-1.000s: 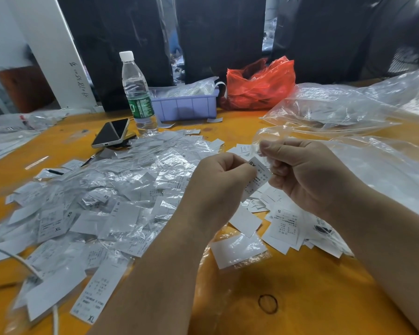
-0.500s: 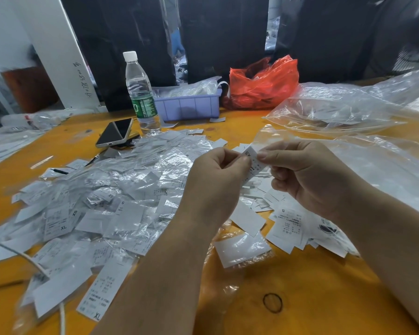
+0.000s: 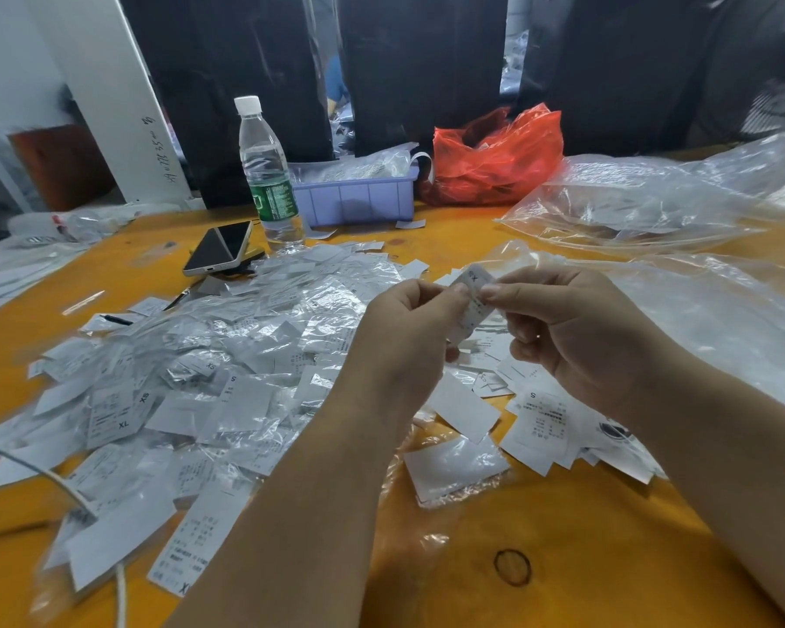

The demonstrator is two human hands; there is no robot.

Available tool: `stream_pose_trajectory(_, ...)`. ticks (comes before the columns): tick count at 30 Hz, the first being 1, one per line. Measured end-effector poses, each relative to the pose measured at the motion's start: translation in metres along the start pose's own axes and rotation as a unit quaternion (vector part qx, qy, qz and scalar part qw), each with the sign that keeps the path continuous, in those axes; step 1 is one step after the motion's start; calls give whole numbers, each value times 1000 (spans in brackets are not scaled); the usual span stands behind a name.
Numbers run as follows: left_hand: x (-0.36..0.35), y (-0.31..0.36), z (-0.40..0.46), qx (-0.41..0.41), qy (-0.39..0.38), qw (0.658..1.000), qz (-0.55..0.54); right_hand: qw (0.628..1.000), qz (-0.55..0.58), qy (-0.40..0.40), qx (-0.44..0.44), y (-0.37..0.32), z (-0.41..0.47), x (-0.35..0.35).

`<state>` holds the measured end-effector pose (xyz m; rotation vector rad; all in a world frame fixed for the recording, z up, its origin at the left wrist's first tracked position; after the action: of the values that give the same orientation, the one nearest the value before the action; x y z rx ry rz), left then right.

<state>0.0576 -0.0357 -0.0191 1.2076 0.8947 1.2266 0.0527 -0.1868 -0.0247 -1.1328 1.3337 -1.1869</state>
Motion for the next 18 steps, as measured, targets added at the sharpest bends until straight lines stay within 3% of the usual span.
stream_pose_trajectory(4,2,-1,1,-1,6,1000,7,1000,29,12,-3,-3,2,4)
stream_pose_trajectory(13,3,-1,0,-76,1,997,11,999,1,-45,-6,5,-1,-5)
stream_pose_trajectory(18,12,8,2,-57,-114,992,10,998,18,-56,-19,-2,-3,-3)
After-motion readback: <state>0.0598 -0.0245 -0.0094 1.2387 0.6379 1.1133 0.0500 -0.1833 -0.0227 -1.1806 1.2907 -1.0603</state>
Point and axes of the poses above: each hand's wrist, its own z-axis towards the middle knuckle, its own x-axis out of the back of the hand, y = z × x, the point moved 2 cm from there along z, towards the middle knuckle, and after that the axes turned 6 degrees about -x, right-handed, at the moved point
